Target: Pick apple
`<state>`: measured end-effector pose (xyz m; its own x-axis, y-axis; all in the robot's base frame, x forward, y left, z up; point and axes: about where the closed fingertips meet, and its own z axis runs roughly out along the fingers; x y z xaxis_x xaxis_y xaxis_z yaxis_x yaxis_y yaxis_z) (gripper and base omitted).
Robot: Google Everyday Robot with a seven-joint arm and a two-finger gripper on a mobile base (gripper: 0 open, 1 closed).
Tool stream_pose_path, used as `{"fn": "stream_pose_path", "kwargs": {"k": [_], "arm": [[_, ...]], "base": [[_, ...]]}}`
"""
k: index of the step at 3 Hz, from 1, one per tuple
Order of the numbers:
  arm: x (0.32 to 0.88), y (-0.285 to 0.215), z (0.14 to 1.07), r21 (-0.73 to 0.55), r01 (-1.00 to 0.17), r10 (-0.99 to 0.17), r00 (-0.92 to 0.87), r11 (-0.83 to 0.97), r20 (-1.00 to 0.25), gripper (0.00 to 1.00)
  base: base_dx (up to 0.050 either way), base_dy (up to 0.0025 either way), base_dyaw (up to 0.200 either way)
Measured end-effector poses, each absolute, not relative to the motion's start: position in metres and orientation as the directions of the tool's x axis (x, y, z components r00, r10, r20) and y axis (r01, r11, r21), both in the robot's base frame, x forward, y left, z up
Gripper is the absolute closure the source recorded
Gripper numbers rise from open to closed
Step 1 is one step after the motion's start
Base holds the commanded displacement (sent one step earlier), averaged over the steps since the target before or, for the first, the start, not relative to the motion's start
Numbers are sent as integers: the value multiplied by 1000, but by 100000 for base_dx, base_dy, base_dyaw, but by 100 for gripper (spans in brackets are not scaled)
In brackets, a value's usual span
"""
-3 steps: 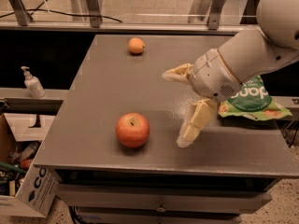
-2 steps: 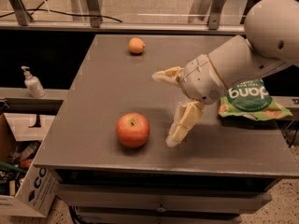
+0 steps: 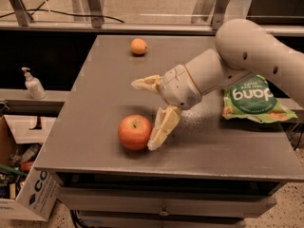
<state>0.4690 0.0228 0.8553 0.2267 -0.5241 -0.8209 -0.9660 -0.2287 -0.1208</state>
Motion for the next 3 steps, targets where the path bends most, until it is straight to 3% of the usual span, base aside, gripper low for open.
{"fn": "stream_pose_path", "kwargs": {"k": [1,3], "arm": [[464,41,845,-103,-960,-483,223,-261,-847,0],[455,46,831,-86,-960,-464,207,-267,-861,41]], "base": [[0,0,0],[0,0,0]]}}
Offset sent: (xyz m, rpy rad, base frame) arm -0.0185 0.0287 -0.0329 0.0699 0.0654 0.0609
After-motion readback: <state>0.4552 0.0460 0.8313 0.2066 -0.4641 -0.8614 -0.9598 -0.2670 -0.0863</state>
